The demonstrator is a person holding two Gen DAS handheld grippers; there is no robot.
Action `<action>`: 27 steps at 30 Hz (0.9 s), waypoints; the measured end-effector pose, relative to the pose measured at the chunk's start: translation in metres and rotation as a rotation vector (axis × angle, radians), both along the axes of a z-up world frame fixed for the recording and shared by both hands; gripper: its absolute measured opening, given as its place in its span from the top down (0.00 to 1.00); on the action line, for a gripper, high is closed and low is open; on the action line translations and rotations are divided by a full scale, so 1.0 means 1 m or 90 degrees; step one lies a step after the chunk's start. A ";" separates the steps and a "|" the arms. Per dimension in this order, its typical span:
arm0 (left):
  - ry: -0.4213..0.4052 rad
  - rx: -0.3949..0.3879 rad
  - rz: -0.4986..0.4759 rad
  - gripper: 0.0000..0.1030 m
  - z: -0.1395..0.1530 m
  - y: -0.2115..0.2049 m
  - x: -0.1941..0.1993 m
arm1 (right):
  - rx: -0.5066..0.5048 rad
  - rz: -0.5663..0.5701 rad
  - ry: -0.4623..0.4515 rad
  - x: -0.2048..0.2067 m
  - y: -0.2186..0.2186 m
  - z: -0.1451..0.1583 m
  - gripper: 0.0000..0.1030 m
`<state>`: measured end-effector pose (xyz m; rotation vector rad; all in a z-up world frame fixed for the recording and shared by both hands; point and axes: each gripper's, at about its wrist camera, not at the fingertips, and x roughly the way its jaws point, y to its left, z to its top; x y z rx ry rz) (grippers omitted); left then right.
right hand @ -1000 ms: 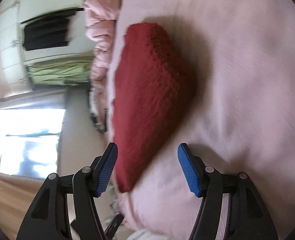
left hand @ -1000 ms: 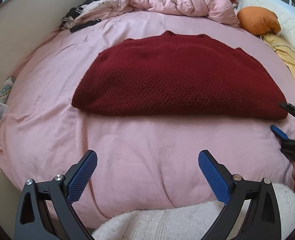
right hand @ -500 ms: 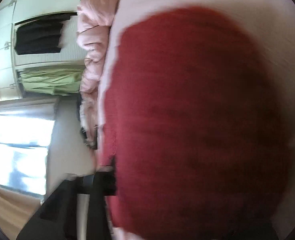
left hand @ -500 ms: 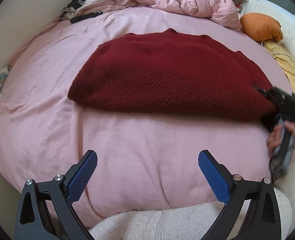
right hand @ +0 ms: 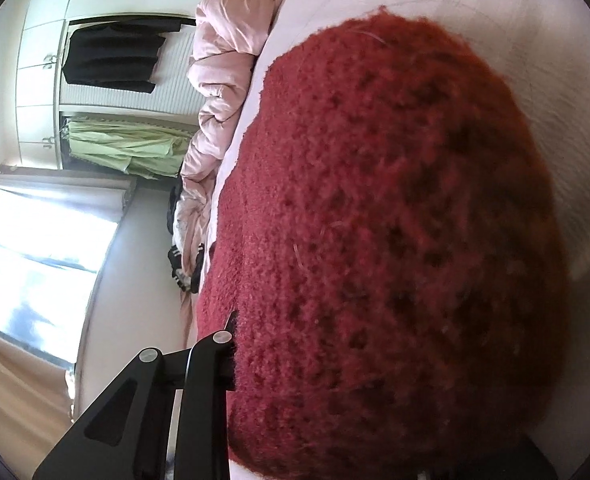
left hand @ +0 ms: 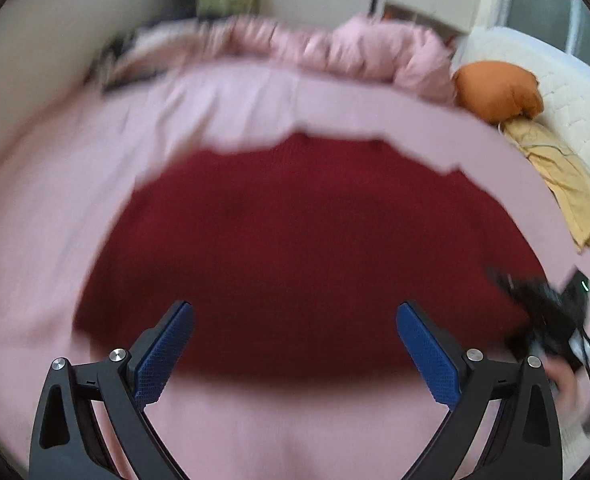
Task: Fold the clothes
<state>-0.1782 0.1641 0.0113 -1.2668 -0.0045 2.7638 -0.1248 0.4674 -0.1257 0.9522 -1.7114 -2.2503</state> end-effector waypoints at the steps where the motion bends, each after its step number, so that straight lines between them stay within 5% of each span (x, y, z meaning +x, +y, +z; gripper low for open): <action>1: 0.015 -0.018 -0.013 0.02 -0.001 0.010 -0.015 | -0.002 0.000 0.001 0.001 0.000 0.000 0.76; 4: 0.017 -0.069 -0.042 0.01 -0.026 0.032 -0.047 | 0.002 0.001 0.005 0.000 0.000 0.000 0.76; 6: -0.025 -0.176 -0.068 0.00 -0.072 0.045 -0.064 | 0.006 0.003 0.007 0.004 0.000 0.001 0.76; 7: -0.016 -0.177 -0.087 0.00 -0.095 0.042 -0.065 | 0.006 0.004 0.007 0.004 0.000 0.001 0.76; 10: 0.002 -0.071 -0.072 0.00 -0.094 0.018 -0.065 | 0.017 0.011 0.010 0.004 0.000 0.002 0.76; 21: 0.027 -0.092 -0.071 0.00 -0.098 0.023 -0.064 | 0.023 0.009 -0.006 0.009 0.000 0.005 0.75; 27: 0.028 -0.092 -0.071 0.00 -0.096 0.022 -0.061 | 0.142 -0.007 -0.045 0.001 -0.010 0.036 0.72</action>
